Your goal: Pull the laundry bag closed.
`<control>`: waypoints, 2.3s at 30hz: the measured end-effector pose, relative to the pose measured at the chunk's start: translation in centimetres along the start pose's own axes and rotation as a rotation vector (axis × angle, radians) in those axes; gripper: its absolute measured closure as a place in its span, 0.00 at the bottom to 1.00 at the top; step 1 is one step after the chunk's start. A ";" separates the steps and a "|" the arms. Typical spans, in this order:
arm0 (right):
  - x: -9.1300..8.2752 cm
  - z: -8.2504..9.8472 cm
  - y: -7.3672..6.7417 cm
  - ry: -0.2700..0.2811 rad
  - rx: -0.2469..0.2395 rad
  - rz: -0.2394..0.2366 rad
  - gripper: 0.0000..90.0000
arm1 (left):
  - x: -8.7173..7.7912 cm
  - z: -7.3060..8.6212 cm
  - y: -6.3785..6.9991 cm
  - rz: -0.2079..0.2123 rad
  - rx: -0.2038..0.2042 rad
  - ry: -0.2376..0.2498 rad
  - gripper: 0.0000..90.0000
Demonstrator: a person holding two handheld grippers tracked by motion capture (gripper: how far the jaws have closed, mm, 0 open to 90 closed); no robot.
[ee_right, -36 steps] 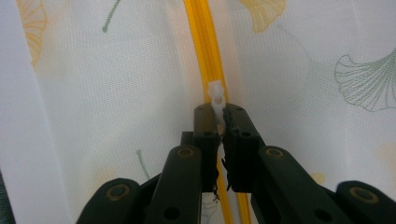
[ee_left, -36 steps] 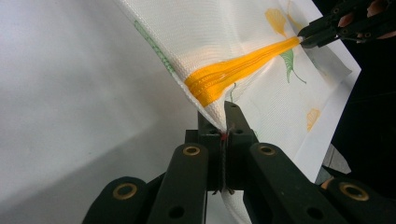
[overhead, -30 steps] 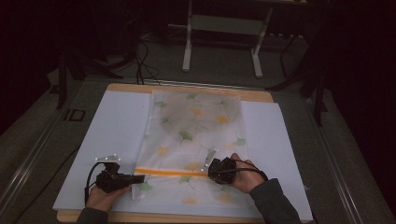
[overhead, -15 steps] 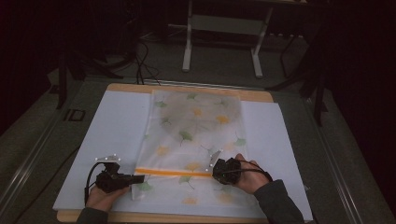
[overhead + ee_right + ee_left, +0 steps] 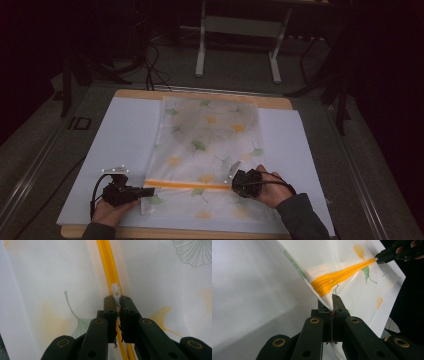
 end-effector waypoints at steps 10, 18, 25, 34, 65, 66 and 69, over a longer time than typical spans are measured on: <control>-0.2 0.5 0.1 -0.003 0.008 -0.008 0.94 | 0.0 0.0 0.0 0.001 0.000 0.000 0.99; -0.2 0.7 0.2 0.003 0.013 -0.016 0.94 | 0.1 0.0 0.0 -0.002 0.002 -0.003 0.99; -0.4 1.0 0.4 -0.005 0.016 -0.015 0.94 | 0.1 0.1 0.0 -0.001 -0.005 -0.001 0.99; -0.6 1.6 0.6 -0.003 0.027 -0.020 0.94 | 0.1 0.2 0.0 -0.002 -0.003 -0.007 0.99; -2.4 4.7 1.4 0.012 0.100 -0.012 0.94 | 0.0 0.2 0.0 -0.001 -0.007 -0.001 0.99; -2.4 4.9 1.4 0.009 0.108 -0.009 0.94 | 0.0 0.2 0.0 0.000 -0.007 -0.001 0.99; -2.5 5.2 1.4 0.002 0.110 -0.011 0.94 | 0.0 0.2 0.0 -0.002 -0.008 -0.001 0.99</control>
Point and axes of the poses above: each handheld gripper's, and its own axes: x roughly forward along the jaws, z roughly out of its underside, y roughly to its right, the point moved 2 cm from there along x, roughly forward along the jaws, and after that the axes turned 9 degrees about -z, right-handed, at the moved point
